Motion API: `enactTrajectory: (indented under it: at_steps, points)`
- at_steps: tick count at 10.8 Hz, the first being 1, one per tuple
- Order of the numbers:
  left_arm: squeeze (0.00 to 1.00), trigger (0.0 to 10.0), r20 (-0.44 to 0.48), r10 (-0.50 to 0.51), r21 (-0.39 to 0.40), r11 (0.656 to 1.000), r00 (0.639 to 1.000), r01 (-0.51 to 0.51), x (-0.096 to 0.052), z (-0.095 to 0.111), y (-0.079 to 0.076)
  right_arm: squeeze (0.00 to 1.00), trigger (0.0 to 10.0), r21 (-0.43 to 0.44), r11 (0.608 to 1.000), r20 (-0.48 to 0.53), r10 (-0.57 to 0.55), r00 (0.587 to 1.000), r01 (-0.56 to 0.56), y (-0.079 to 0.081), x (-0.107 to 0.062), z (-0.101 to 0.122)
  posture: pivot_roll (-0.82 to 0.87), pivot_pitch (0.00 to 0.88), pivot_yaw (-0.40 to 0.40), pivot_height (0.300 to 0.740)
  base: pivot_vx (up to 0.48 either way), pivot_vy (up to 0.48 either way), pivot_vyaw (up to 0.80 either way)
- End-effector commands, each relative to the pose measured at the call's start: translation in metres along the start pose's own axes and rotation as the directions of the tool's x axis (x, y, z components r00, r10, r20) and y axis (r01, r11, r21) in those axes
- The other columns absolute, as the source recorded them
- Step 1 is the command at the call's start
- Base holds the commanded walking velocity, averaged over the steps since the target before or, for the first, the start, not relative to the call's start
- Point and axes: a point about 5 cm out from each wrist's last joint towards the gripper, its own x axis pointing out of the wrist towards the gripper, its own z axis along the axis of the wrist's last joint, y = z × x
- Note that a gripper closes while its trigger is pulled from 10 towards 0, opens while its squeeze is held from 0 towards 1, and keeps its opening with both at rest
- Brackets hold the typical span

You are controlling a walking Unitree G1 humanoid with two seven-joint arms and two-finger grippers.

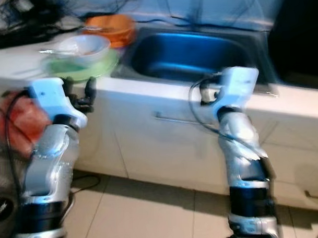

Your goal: Kitchen organization

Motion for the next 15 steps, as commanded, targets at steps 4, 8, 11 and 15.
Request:
enactTrajectory:
  at_steps: [4,8,11,15]
  points:
    - [0.0,10.0,-0.006,-0.054,-0.022,0.998,0.999,0.054,0.0,0.0,-0.015,0.0,10.0,0.006,0.995,0.054,-0.096,0.994,0.096,-0.021,-0.004,0.006,-0.01,0.073,0.012,0.74,0.0,0.0,-0.18]
    - [0.0,10.0,-0.013,-0.092,-0.043,0.995,0.996,0.091,0.002,-0.002,-0.021,0.0,10.0,0.029,0.995,0.073,-0.093,0.993,0.091,-0.018,-0.002,0.009,-0.02,0.068,0.013,0.74,0.0,0.0,-0.19]
    - [0.0,10.0,-0.023,-0.101,-0.035,0.994,0.995,0.1,0.003,-0.004,-0.023,0.0,10.0,-0.066,0.985,0.073,-0.156,0.985,0.161,-0.021,0.004,0.01,-0.01,0.066,0.015,0.74,0.0,0.0,0.0]
    - [0.0,10.0,-0.024,-0.096,-0.02,0.995,0.995,0.096,0.009,-0.002,-0.019,0.0,10.0,-0.051,0.989,0.061,-0.136,0.989,0.139,-0.022,0.003,0.006,-0.02,0.068,0.015,0.74,0.0,0.0,-0.38]
